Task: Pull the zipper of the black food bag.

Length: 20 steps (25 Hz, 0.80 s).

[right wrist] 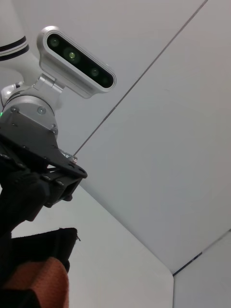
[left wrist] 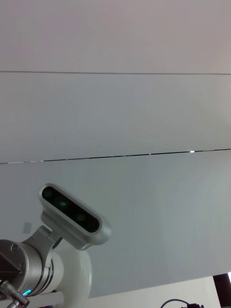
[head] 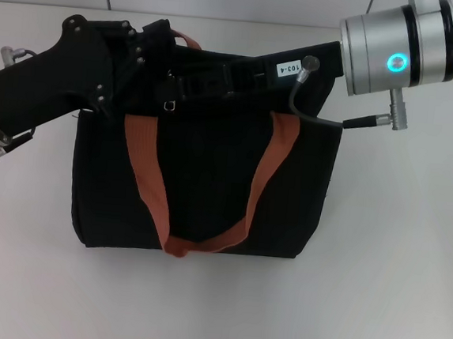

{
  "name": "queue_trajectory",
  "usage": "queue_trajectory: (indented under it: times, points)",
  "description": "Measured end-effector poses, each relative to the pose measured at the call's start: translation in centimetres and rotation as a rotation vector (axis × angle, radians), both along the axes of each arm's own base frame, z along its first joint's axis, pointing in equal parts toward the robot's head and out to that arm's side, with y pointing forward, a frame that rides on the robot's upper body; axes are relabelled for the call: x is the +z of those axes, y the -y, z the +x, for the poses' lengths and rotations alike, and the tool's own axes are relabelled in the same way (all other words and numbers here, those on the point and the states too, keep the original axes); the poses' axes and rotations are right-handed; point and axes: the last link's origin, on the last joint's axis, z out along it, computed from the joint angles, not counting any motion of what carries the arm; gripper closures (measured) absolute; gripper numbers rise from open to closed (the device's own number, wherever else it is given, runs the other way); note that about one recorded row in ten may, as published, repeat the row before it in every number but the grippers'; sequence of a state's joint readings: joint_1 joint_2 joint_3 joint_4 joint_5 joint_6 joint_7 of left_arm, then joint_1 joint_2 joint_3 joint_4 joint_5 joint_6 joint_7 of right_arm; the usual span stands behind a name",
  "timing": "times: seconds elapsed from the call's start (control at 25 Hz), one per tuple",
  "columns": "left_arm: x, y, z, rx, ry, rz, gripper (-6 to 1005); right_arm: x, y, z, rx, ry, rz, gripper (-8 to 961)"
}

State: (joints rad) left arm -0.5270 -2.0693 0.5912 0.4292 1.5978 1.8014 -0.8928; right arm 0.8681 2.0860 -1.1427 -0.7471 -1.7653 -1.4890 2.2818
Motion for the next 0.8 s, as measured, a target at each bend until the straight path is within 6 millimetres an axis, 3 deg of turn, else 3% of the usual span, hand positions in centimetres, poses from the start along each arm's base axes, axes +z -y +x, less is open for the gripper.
queue_trajectory:
  times: [0.48, 0.8]
  points:
    - [0.5, 0.1, -0.3, 0.015, 0.019, 0.022, 905, 0.6, 0.3, 0.8, 0.004, -0.008, 0.017, 810]
    - [0.5, 0.2, -0.4, 0.016, 0.019, 0.022, 903, 0.9, 0.6, 1.0, 0.015, -0.009, 0.016, 915]
